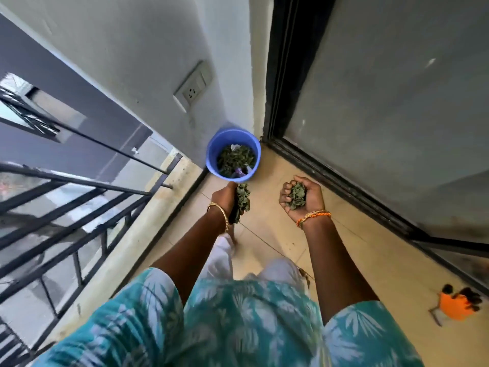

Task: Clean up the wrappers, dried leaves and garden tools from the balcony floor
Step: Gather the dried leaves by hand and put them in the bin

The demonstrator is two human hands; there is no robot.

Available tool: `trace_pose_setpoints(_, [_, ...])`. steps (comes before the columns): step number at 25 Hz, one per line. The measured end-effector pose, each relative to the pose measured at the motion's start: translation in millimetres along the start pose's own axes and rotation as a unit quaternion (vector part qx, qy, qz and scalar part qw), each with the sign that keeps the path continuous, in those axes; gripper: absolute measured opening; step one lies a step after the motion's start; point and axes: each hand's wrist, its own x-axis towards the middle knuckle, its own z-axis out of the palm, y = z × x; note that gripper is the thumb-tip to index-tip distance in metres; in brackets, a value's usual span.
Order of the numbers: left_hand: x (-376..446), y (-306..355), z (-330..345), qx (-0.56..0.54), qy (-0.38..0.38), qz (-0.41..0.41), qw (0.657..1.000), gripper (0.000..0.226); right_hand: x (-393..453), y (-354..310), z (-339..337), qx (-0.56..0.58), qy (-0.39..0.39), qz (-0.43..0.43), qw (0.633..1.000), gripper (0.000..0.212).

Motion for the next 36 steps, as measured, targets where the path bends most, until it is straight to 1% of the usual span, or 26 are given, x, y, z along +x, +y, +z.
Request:
trace_pose_setpoints(4, [99.4, 20.9, -24.8, 0.009, -0.006, -0.054, 0.998, 0.033, 95.8, 22.2, 23.9, -0.004, 0.034, 0.014, 0.999, 0.033])
trace_pose_setpoints(7, [183.2, 20.8, -33.3, -0.032, -0.008, -0.073, 0.997, 0.038, 176.3, 33.3, 22.7, 0.000, 0.064, 0.016, 0.998, 0.035])
trace_pose_setpoints(10, [263.3, 10.8, -36.7, -0.079, -0.013, -0.088, 0.993, 0.037, 258.0, 44.4, 16.8, 0.010, 0.094, 0.013, 0.995, 0.034])
trace_pose_setpoints(11, [283.6, 8.0, -36.9, -0.073, -0.006, -0.090, 0.993, 0.037, 280.3, 47.7, 14.7, 0.007, 0.102, 0.014, 0.995, 0.034])
trace_pose_setpoints(12, [304.6, 5.3, -37.0, -0.062, -0.002, -0.091, 0.994, 0.037, 303.2, 52.0, 11.5, -0.005, 0.113, 0.015, 0.993, 0.034])
trace_pose_setpoints(14, [344.8, 3.7, -38.7, -0.094, 0.017, -0.112, 0.989, 0.029, 341.4, 63.1, 8.8, -0.041, 0.129, 0.008, 0.991, 0.031])
trace_pose_setpoints(15, [359.9, 2.6, -39.3, -0.046, 0.031, -0.087, 0.995, 0.025, 358.9, 69.3, 6.3, -0.050, 0.138, -0.003, 0.989, 0.027])
trace_pose_setpoints(16, [369.0, 0.8, -40.2, -0.027, 0.055, -0.070, 0.996, 0.028, 371.9, 74.2, 4.3, -0.053, 0.150, -0.017, 0.987, 0.024])
trace_pose_setpoints(17, [372.5, -0.1, -41.8, -0.027, 0.061, -0.068, 0.995, 0.031, 380.6, 77.9, 2.4, -0.050, 0.157, -0.029, 0.986, 0.023])
trace_pose_setpoints(18, [374.2, -0.2, -42.5, -0.050, 0.051, -0.071, 0.995, 0.028, 384.1, 79.5, 1.6, -0.050, 0.160, -0.036, 0.985, 0.024])
trace_pose_setpoints(21, [372.9, 2.8, -43.6, -0.089, 0.031, -0.091, 0.991, 0.022, 382.9, 80.4, 0.4, -0.053, 0.148, -0.029, 0.987, 0.039])
trace_pose_setpoints(23, [368.0, 0.7, -47.0, -0.071, 0.037, -0.075, 0.994, 0.028, 375.9, 80.2, -0.8, -0.072, 0.149, -0.028, 0.986, 0.035])
trace_pose_setpoints(24, [362.1, 1.4, -47.4, -0.049, 0.054, -0.058, 0.996, 0.032, 370.0, 77.9, 1.1, -0.079, 0.153, -0.019, 0.985, 0.031])
trace_pose_setpoints(26, [350.0, 1.5, -47.1, 0.028, 0.083, -0.005, 0.996, 0.036, 354.1, 73.0, 5.6, -0.102, 0.150, -0.014, 0.983, 0.035])
trace_pose_setpoints(27, [342.0, 1.3, -46.8, 0.083, 0.093, 0.032, 0.992, 0.033, 345.1, 71.9, 8.8, -0.133, 0.152, -0.014, 0.979, 0.038])
trace_pose_setpoints(28, [331.8, 1.4, -47.5, 0.145, 0.099, 0.072, 0.982, 0.029, 333.7, 70.9, 14.3, -0.167, 0.174, -0.035, 0.970, 0.035])
trace_pose_setpoints(29, [316.8, 3.3, -48.7, 0.211, 0.101, 0.117, 0.965, 0.025, 322.1, 71.9, 18.4, -0.207, 0.214, -0.089, 0.951, 0.028])
trace_pose_setpoints(30, [303.1, 3.6, -51.2, 0.281, 0.101, 0.173, 0.939, 0.023, 309.2, 75.2, 20.5, -0.265, 0.267, -0.162, 0.913, 0.027])
trace_pose_setpoints(31, [292.0, 3.1, -54.3, 0.348, 0.092, 0.228, 0.905, 0.024, 293.9, 78.9, 21.5, -0.342, 0.318, -0.228, 0.854, 0.032])
trace_pose_setpoints(32, [278.8, 2.3, -57.3, 0.407, 0.073, 0.268, 0.870, 0.027, 272.6, 84.2, 22.1, -0.408, 0.356, -0.270, 0.796, 0.036])
trace_pose_setpoints(33, [264.8, 2.0, -60.0, 0.460, 0.049, 0.295, 0.836, 0.033, 251.6, 90.0, 21.4, -0.455, 0.385, -0.299, 0.745, 0.036])
trace_pose_setpoints(34, [246.2, 1.6, -61.7, 0.505, 0.022, 0.317, 0.803, 0.040, 226.7, 95.3, 20.5, -0.484, 0.405, -0.323, 0.706, 0.035])
trace_pose_setpoints(36, [206.2, -0.8, -62.6, 0.561, -0.019, 0.370, 0.741, 0.048, 181.5, 103.9, 15.5, -0.510, 0.416, -0.382, 0.649, 0.034])
